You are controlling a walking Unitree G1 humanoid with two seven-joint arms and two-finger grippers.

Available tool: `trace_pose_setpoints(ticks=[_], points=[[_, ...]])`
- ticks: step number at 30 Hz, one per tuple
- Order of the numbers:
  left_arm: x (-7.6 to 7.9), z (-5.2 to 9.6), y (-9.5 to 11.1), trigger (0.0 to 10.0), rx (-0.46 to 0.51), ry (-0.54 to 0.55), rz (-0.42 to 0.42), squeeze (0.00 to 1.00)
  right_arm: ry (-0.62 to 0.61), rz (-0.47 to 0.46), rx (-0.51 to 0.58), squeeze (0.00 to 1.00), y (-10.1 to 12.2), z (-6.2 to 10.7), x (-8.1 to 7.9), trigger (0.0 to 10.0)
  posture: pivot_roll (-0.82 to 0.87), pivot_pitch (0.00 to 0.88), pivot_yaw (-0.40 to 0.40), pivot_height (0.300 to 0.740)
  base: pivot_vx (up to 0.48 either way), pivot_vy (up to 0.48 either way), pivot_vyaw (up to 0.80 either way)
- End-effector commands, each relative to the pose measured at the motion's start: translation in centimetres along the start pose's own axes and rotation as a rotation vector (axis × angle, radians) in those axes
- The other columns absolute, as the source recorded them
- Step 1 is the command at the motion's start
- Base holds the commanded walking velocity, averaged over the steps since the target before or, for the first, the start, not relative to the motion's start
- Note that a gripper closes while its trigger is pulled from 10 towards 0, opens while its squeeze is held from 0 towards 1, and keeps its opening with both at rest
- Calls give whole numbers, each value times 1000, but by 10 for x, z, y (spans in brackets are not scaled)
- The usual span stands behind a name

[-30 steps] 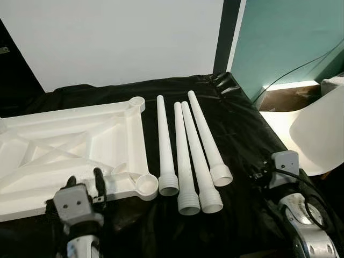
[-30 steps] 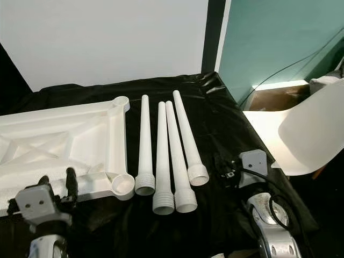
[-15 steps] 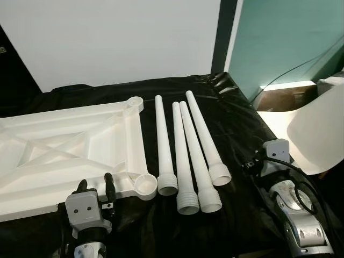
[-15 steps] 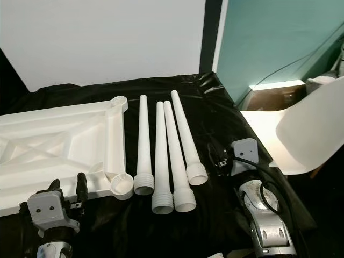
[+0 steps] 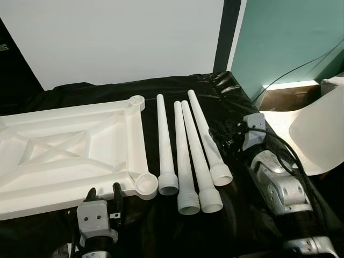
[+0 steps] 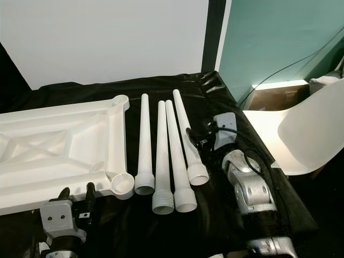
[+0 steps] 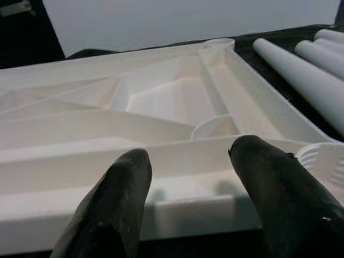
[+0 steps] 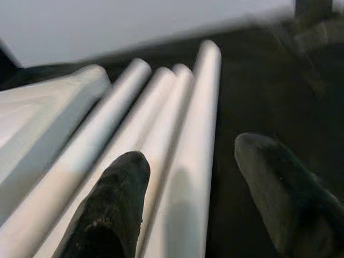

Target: Building children table

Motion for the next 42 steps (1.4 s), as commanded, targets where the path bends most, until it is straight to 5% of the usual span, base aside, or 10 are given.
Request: trace_pose_setpoints(ticks=[1,6,16,42], points=[[1,2,-8,10000,-32,-15,-9,0,-30,-64,-55,0,-5,-3,5,10000,97,0,6,740,0,0,0],[3,-1,-13,10000,-32,-21,-4,0,-95,-87,-149,0,5,-17,17,10000,95,0,1,740,0,0,0],[5,-4,-17,10000,-32,-31,-6,0,-16,-52,-256,0,4,-27,13,10000,107,0,-9,740,0,0,0],[11,-9,-3,10000,9,-18,-5,0,157,34,-516,0,-51,-30,-13,10000,137,0,-24,740,0,0,0]])
Point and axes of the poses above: a point about 5 cm out from each wrist's last joint towards the gripper, its own z axis pointing back from the gripper into the wrist, its own y axis along the axis of the wrist's last joint, x = y × z, the point moved 3 cm from there along -z, pointing out of the wrist towards the gripper, and after that the axes turned 1 degree about -z, right-handed, at the moved point
